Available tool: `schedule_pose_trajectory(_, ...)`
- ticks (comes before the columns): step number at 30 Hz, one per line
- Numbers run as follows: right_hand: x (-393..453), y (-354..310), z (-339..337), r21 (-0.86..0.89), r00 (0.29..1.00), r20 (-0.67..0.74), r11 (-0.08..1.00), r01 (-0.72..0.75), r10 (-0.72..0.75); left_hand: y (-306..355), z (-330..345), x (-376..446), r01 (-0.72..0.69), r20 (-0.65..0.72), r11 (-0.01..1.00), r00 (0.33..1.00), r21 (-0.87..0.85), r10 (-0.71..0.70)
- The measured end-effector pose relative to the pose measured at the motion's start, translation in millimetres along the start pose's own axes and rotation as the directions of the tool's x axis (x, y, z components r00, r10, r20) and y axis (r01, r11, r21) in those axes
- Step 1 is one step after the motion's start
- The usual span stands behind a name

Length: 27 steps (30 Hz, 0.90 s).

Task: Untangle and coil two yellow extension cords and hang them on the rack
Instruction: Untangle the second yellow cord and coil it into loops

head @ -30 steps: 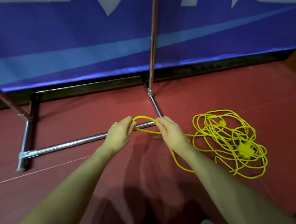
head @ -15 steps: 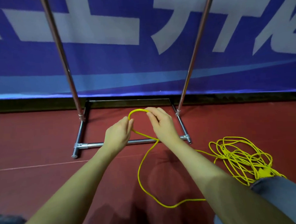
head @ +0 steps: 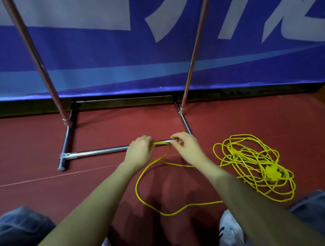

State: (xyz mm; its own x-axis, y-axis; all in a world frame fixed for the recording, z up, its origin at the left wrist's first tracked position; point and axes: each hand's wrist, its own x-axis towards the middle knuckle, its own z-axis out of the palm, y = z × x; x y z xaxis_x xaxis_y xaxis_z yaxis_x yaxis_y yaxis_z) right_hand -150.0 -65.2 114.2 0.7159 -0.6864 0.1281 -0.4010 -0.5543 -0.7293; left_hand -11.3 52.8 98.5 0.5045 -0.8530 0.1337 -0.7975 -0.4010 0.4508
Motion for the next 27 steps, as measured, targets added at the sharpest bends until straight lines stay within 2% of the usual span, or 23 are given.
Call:
schedule_pose_trajectory(2, 6.6, 29.9, -9.6, -0.056, 0.999, 0.012, 0.998, -0.036, 0.037, 13.6, 23.5, 14.5, -0.058, 0.033, 0.998, 0.998, 0.022, 0.057)
schedule_pose_trajectory(6, 19.1, 105.8, -37.0, -0.195, 0.985, 0.005, 0.966, -0.169, 0.174, 42.9, 74.2, 50.1, -0.165, 0.006, 0.985, 0.986, -0.052, 0.166)
schedule_pose_trajectory(11, 17.7, 215.5, -79.0, -0.448, 0.963, -0.143, 0.852, -0.270, 0.230, 91.1, 152.8, 84.2, -0.331, -0.013, 0.943, 0.944, -0.026, 0.331)
schedule_pose_trajectory(14, 17.7, 271.2, -99.7, -0.558, 0.922, -0.236, 0.734, -0.386, 0.306, 118.8, 201.0, 99.0, -0.372, -0.043, 0.922, 0.928, -0.108, 0.370)
schedule_pose_trajectory(18, 17.1, 339.2, -118.0, -0.522, 0.826, -0.325, 0.641, -0.563, 0.460, 149.2, 249.0, 115.4, -0.387, -0.011, 0.898, 0.919, -0.211, 0.393)
schedule_pose_trajectory(20, 18.6, 366.2, -120.4, -0.546, 0.778, -0.257, 0.578, -0.606, 0.573, 157.2, 265.2, 122.4, -0.341, 0.039, 0.910, 0.932, -0.235, 0.360)
schedule_pose_trajectory(23, 21.2, 379.9, -117.5, -0.672, 0.725, -0.094, 0.494, -0.551, 0.682, 160.7, 280.5, 126.2, -0.285, 0.117, 0.934, 0.942, -0.214, 0.314)
schedule_pose_trajectory(25, 16.8, 383.4, -112.2, -0.697, 0.748, -0.008, 0.533, -0.480, 0.664, 160.4, 289.2, 125.6, -0.276, 0.155, 0.941, 0.939, -0.194, 0.307)
schedule_pose_trajectory(27, 5.8, 389.5, -109.0, -0.603, 0.807, 0.027, 0.654, -0.457, 0.590, 163.3, 296.0, 123.2, -0.274, 0.214, 0.943, 0.926, -0.190, 0.312)
